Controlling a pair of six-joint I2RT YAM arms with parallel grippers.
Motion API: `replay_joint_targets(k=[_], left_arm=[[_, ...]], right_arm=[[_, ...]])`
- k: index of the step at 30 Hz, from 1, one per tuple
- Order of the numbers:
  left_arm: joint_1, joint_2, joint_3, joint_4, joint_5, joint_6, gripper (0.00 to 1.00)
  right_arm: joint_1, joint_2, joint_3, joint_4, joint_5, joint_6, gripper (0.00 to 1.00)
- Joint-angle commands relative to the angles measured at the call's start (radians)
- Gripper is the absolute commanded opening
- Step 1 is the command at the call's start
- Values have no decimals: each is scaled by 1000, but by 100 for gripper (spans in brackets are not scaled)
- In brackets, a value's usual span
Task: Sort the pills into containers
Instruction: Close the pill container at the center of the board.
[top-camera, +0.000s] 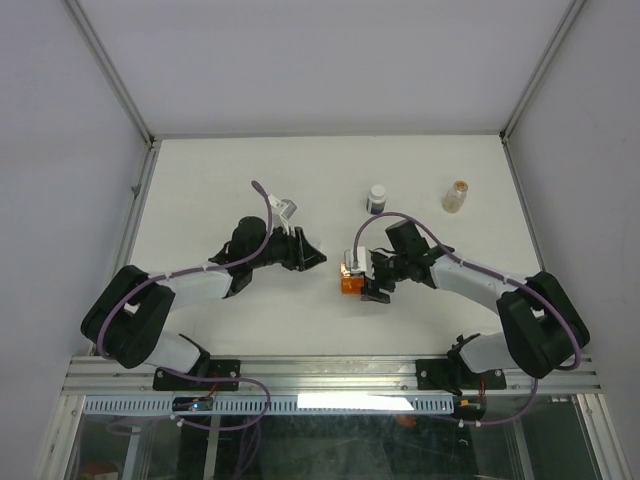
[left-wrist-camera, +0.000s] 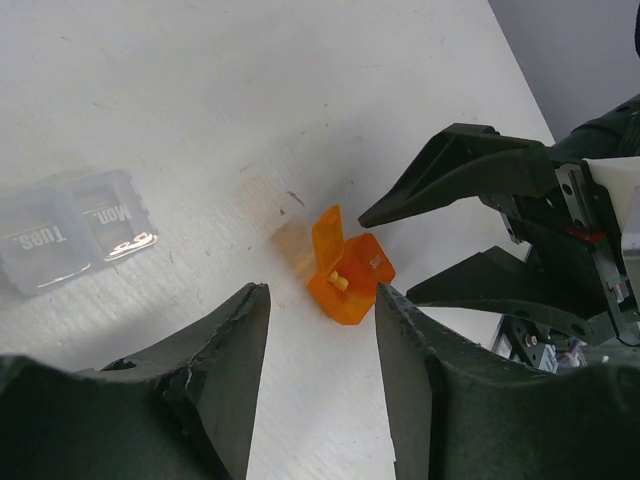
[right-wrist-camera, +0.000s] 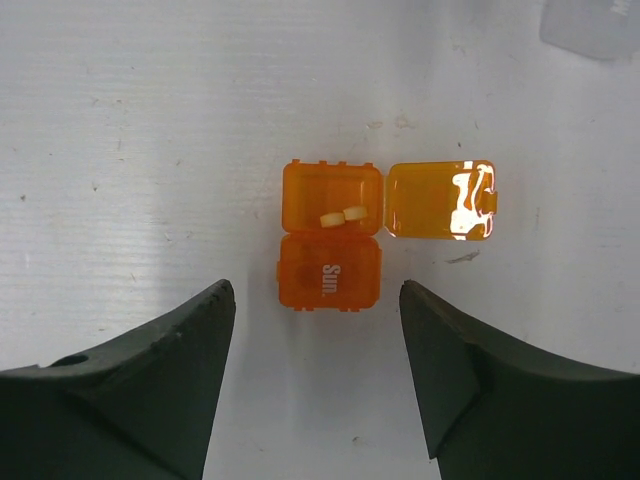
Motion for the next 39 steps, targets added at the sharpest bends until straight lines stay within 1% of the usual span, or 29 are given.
replay_joint_targets(k=[1, 12, 21, 27, 39], left_arm=[[7, 42, 69, -12, 15, 40, 45], [6, 115, 122, -49, 68, 30, 44], [6, 120, 129, -57, 74, 28, 44], [6, 122, 129, -62, 74, 29, 44], [6, 125, 128, -71, 79, 24, 45]], right_arm=[[19, 19, 7, 78, 38, 7, 69], [41, 54, 10, 96, 73, 14, 64], [60, 74, 13, 107, 91, 15, 59], [65, 83, 19, 102, 98, 15, 53], [65, 72, 26, 72, 94, -6, 36]])
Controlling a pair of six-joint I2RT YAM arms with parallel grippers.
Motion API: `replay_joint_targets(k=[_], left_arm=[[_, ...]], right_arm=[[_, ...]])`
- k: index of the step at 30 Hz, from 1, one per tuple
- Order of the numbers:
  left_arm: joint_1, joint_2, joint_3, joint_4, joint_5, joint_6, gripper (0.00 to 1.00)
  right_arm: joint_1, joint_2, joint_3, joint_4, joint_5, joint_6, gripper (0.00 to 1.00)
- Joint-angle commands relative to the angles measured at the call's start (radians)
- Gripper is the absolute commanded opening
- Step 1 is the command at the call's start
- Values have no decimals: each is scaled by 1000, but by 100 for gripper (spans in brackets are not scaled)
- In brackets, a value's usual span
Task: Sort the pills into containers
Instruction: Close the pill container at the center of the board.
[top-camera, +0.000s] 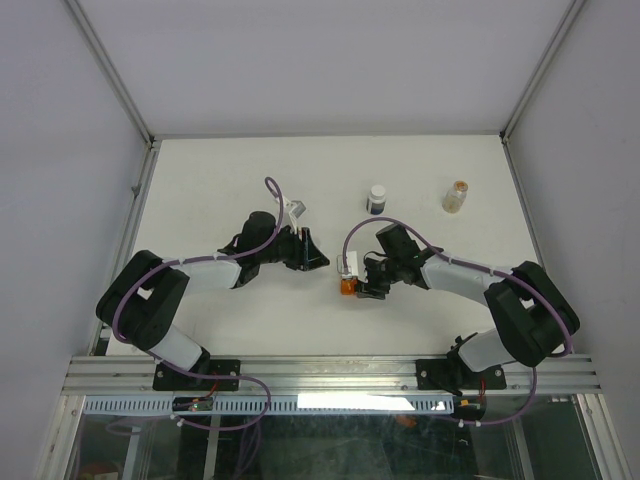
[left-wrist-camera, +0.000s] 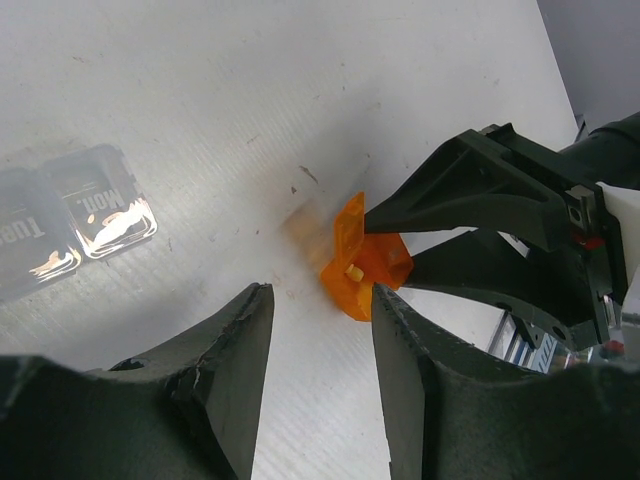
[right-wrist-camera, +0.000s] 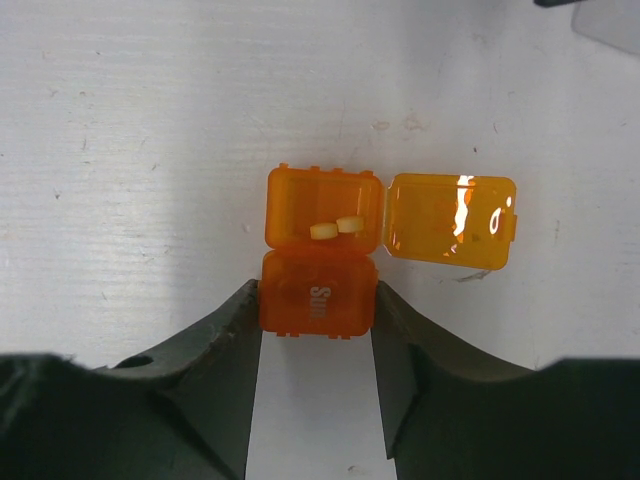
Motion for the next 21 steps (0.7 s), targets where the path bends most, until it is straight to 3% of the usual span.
replay_joint_targets(k=[1, 10, 21], left_arm=[[6, -2, 36, 23, 23, 6, 45], [7, 13, 48, -23, 22, 9, 44], [6, 64, 64, -47, 67, -17, 31]], right_arm=[[7, -9, 26, -4, -2, -20, 35], [39, -10, 29, -39, -47, -57, 29], [68, -13, 34, -46, -38, -66, 28]])
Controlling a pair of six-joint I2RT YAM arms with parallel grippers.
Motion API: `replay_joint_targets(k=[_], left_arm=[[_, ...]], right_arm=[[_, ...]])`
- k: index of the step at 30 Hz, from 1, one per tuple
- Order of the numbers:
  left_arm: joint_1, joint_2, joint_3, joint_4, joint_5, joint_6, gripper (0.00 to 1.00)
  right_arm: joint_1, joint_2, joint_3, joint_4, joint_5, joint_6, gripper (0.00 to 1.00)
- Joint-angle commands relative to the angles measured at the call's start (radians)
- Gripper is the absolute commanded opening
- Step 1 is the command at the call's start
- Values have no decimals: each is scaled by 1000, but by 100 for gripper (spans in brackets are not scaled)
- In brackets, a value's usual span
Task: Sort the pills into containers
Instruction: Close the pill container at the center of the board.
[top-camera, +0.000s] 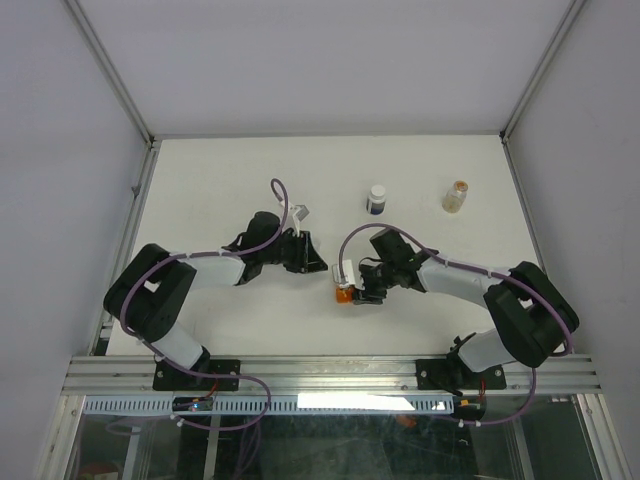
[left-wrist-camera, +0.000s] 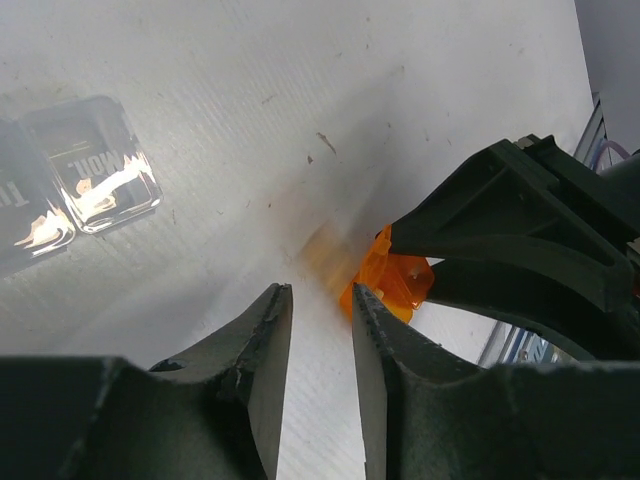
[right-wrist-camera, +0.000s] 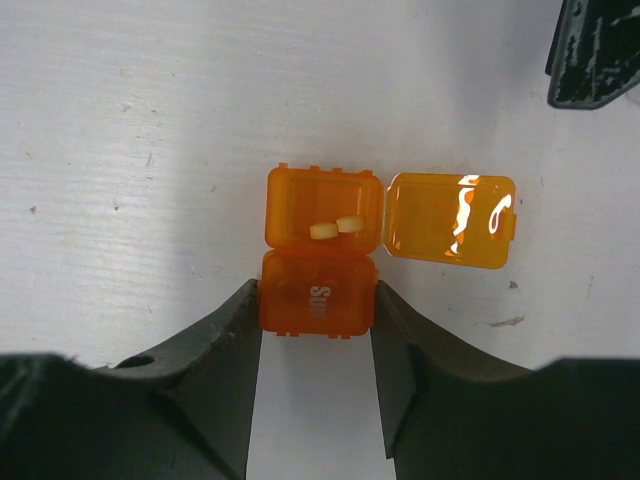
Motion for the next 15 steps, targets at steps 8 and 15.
replay_joint_targets(k=[8, 15], left_arm=[[5, 86, 59, 15, 57, -19, 22], [-30, 133, 87, 11, 93, -26, 16]], right_arm=[[50, -2, 41, -33, 8, -27, 27], [60, 11, 49, -40, 20, -25, 26]])
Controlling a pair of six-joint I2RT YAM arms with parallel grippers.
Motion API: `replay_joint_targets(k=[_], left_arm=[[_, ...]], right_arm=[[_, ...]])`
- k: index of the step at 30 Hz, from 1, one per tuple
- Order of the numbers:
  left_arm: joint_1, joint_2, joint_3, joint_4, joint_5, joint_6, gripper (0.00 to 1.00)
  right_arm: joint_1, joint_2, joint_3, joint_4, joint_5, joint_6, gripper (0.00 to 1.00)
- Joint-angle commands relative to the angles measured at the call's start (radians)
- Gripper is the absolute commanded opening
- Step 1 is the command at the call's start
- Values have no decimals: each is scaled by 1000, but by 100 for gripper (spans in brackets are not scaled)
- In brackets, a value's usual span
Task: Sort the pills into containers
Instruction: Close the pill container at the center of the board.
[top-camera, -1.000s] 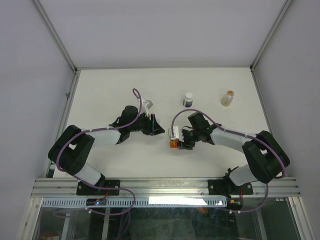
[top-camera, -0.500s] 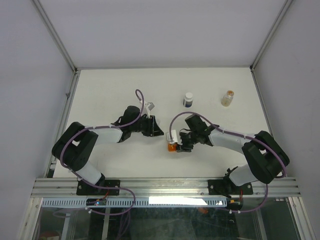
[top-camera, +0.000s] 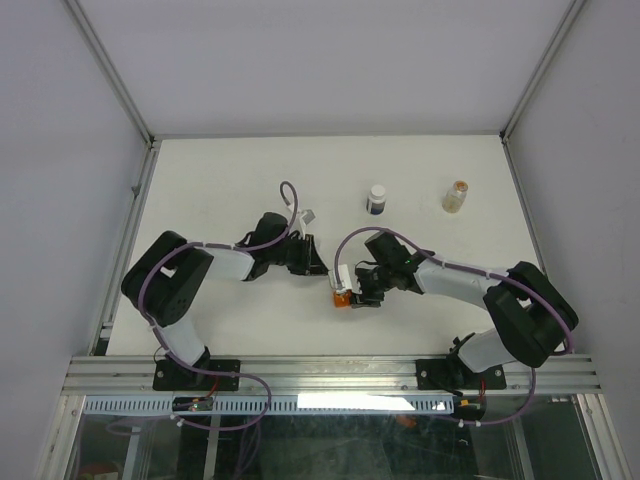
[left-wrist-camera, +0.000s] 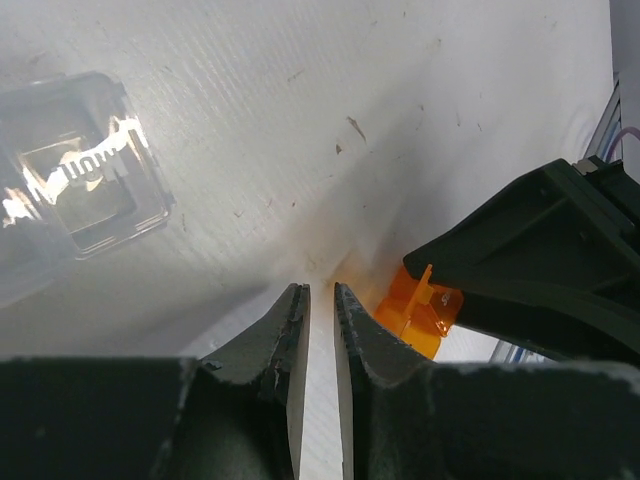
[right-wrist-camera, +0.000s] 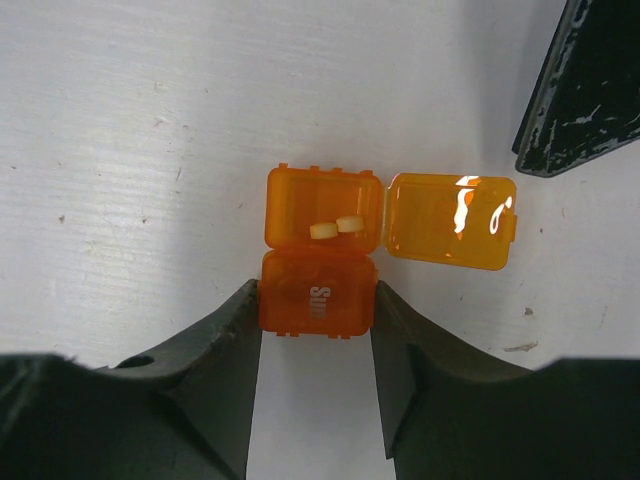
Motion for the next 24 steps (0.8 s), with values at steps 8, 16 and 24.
replay_joint_targets(k=[8, 16, 24], left_arm=[[-84, -27, 48, 24, 50, -30, 16], [-127, -89, 15, 26, 33, -41, 17], [-158, -122, -19, 24, 24, -52, 18]], right_arm=[[13, 12, 41, -21, 14, -11, 26], [13, 19, 44, -22, 20, -6, 26], [13, 27, 46, -25, 25, -1, 26]])
